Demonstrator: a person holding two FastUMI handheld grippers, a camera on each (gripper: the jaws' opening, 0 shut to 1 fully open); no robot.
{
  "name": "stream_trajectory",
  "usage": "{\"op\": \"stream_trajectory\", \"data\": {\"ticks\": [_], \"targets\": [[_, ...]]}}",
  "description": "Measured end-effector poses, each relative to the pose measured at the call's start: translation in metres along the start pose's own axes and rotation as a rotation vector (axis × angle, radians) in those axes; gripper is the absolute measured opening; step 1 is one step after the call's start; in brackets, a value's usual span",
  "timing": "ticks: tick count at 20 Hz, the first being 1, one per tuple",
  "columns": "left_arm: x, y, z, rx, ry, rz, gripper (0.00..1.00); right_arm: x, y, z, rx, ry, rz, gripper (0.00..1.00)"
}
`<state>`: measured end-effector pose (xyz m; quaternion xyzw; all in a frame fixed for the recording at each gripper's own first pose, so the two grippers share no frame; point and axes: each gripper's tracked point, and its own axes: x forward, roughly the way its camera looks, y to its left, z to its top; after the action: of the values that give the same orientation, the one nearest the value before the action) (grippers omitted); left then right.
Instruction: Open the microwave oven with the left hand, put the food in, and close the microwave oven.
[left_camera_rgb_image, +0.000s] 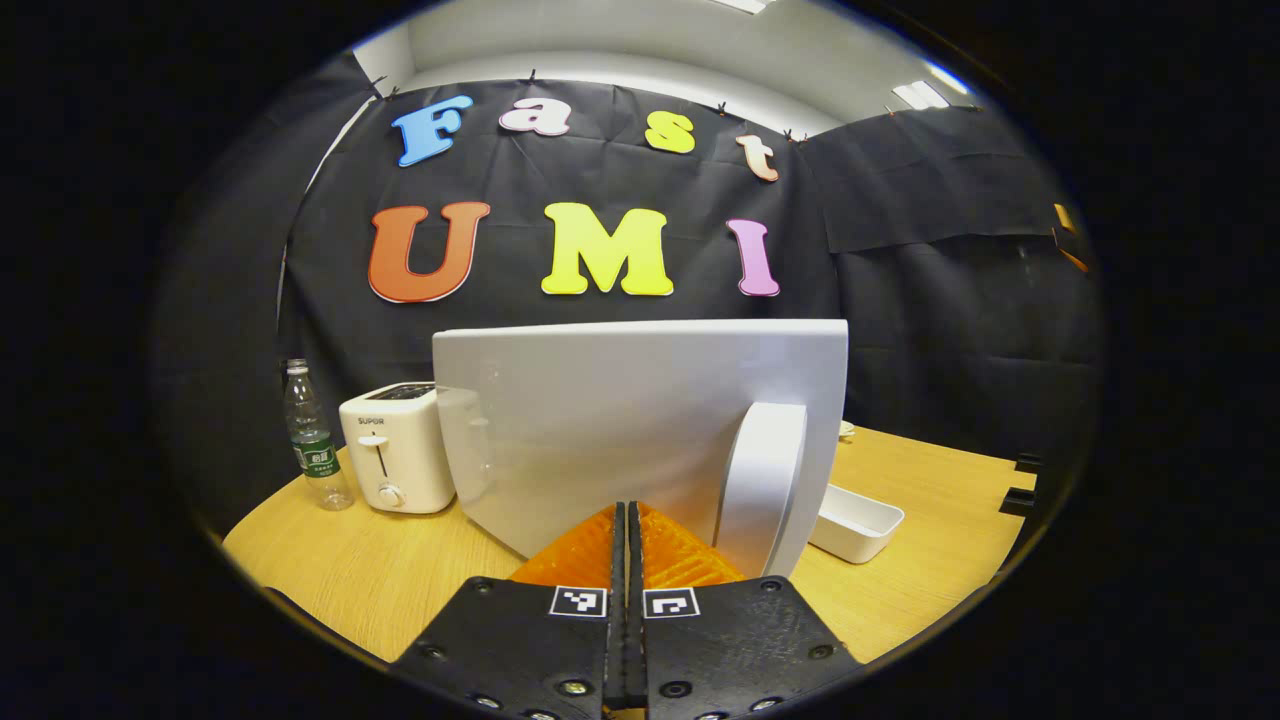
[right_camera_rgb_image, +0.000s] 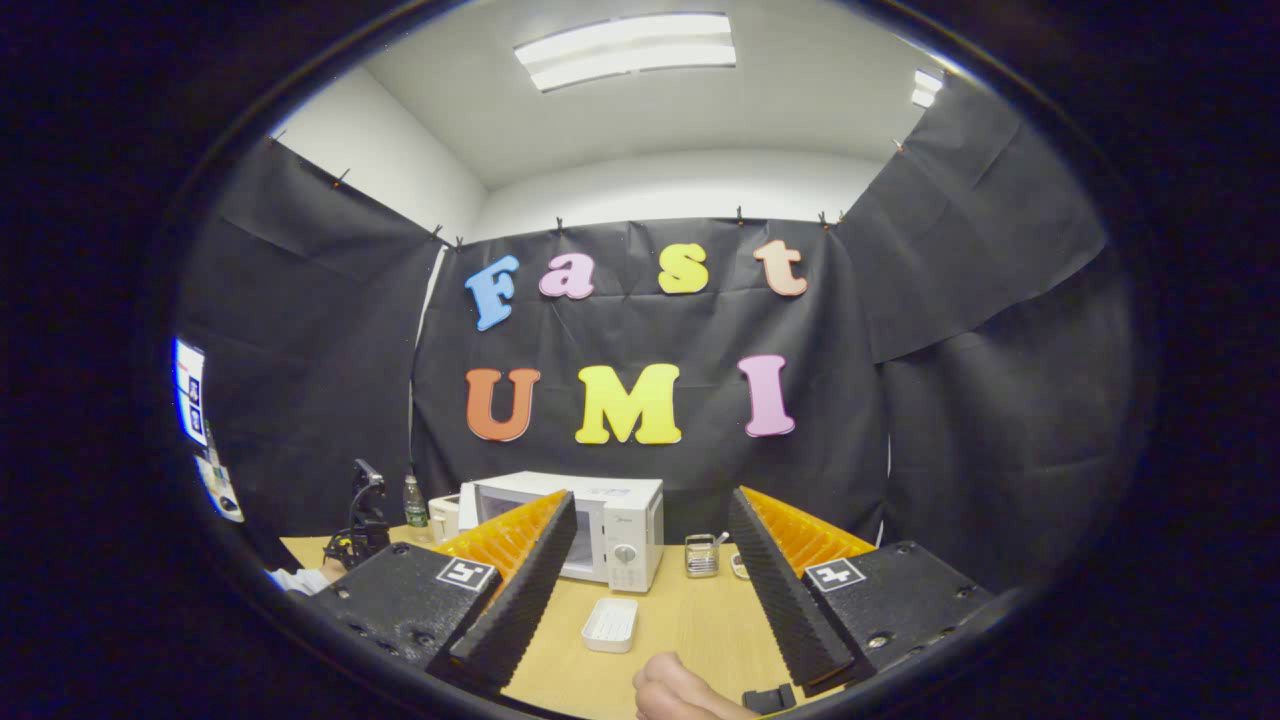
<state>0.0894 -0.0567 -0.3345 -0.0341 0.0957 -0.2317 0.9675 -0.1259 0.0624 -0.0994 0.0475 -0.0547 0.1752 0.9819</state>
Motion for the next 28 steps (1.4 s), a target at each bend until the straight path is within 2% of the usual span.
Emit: {"op": "stream_trajectory", "data": {"ticks": [3, 4, 5, 6, 8, 9, 10, 11, 12, 21, 22, 24, 25, 26, 27, 28], "targets": [[0.022, -0.019, 0.003, -0.010, -0.007, -0.033, 0.00, -0.005, -0.012, 0.021, 0.045, -0.097, -0.031, 0.91], [0.029, -0.023, 0.001, -0.017, 0.001, -0.035, 0.00, -0.005, -0.015, 0.024, 0.049, -0.125, -0.031, 0.98], [0.035, -0.026, 0.002, -0.018, -0.001, -0.035, 0.00, -0.005, -0.017, 0.025, 0.046, -0.142, -0.027, 0.97], [0.042, -0.032, 0.005, -0.022, 0.000, -0.038, 0.00, -0.002, -0.020, 0.022, 0.037, -0.144, -0.023, 0.90], [0.055, -0.041, 0.006, -0.009, 0.015, -0.027, 0.00, 0.001, -0.028, 0.013, 0.011, -0.118, -0.029, 0.91], [0.061, -0.042, 0.009, 0.003, 0.019, -0.014, 0.00, 0.005, -0.031, 0.009, 0.006, -0.107, -0.032, 0.99], [0.068, -0.044, 0.012, 0.012, 0.020, -0.001, 0.00, 0.010, -0.036, 0.006, 0.006, -0.094, -0.036, 0.90], [0.075, -0.046, 0.015, 0.012, 0.021, 0.007, 0.00, 0.014, -0.041, 0.002, 0.006, -0.075, -0.042, 0.99], [0.081, -0.050, 0.017, 0.007, 0.023, 0.014, 0.00, 0.019, -0.046, -0.004, 0.009, -0.058, -0.048, 0.99], [0.136, -0.060, 0.035, -0.029, 0.025, 0.056, 0.00, 0.053, -0.083, 0.000, -0.019, -0.019, -0.089, 0.99], [0.141, -0.060, 0.036, -0.031, 0.026, 0.058, 0.00, 0.056, -0.085, 0.001, -0.022, -0.012, -0.096, 0.91], [0.153, -0.058, 0.036, -0.039, 0.035, 0.072, 0.00, 0.063, -0.091, 0.000, -0.024, 0.005, -0.103, 0.91], [0.158, -0.057, 0.036, -0.051, 0.039, 0.077, 0.00, 0.065, -0.093, 0.001, -0.023, 0.012, -0.103, 0.99], [0.164, -0.055, 0.037, -0.064, 0.037, 0.083, 0.00, 0.069, -0.095, 0.002, -0.022, 0.013, -0.104, 0.91], [0.170, -0.055, 0.038, -0.078, 0.037, 0.086, 0.00, 0.071, -0.097, 0.004, -0.021, 0.013, -0.105, 0.99], [0.177, -0.054, 0.039, -0.088, 0.034, 0.091, 0.00, 0.073, -0.100, 0.003, -0.020, 0.013, -0.109, 0.99]]}}
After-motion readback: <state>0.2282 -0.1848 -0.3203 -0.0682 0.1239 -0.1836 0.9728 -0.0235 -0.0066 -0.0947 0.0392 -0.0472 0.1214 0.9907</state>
